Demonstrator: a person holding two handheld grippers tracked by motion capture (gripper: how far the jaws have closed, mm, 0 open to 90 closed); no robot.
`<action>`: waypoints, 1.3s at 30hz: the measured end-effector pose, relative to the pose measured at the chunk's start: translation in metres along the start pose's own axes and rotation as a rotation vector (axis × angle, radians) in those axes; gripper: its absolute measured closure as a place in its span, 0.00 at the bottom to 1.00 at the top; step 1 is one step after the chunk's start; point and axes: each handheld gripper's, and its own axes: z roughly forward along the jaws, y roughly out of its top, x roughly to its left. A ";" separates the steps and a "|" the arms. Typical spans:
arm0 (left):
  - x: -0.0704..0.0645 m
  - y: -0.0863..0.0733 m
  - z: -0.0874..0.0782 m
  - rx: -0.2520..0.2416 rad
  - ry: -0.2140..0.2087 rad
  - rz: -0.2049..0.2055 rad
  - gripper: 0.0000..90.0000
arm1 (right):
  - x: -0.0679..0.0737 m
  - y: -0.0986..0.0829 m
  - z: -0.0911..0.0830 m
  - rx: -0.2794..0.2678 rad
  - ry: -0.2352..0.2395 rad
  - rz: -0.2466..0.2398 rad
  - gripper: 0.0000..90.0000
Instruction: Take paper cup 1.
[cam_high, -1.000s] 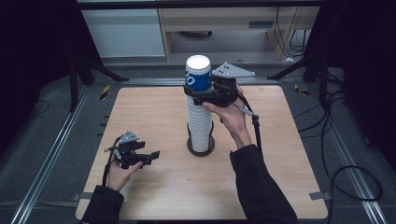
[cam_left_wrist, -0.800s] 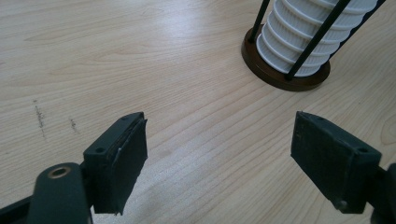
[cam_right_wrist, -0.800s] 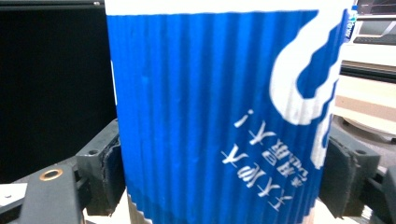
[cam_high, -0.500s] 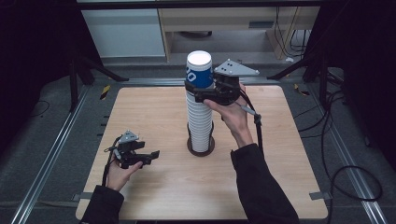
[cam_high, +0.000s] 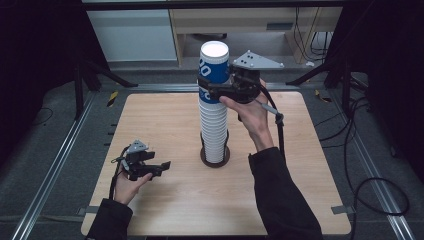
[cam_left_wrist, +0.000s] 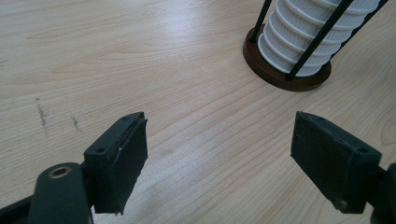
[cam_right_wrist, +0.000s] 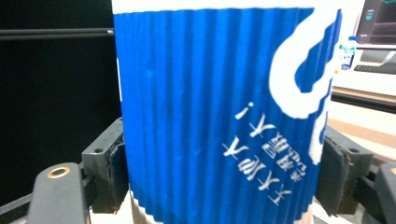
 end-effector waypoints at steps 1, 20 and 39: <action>0.000 0.000 0.000 0.000 0.000 0.000 0.20 | 0.001 0.004 -0.001 -0.003 0.001 -0.003 0.23; 0.000 0.001 -0.003 -0.008 0.001 0.001 0.21 | -0.003 0.030 -0.036 -0.064 -0.033 -0.036 0.23; -0.009 0.003 -0.002 -0.001 -0.016 0.029 0.21 | -0.038 -0.034 -0.108 0.017 -0.112 0.000 0.22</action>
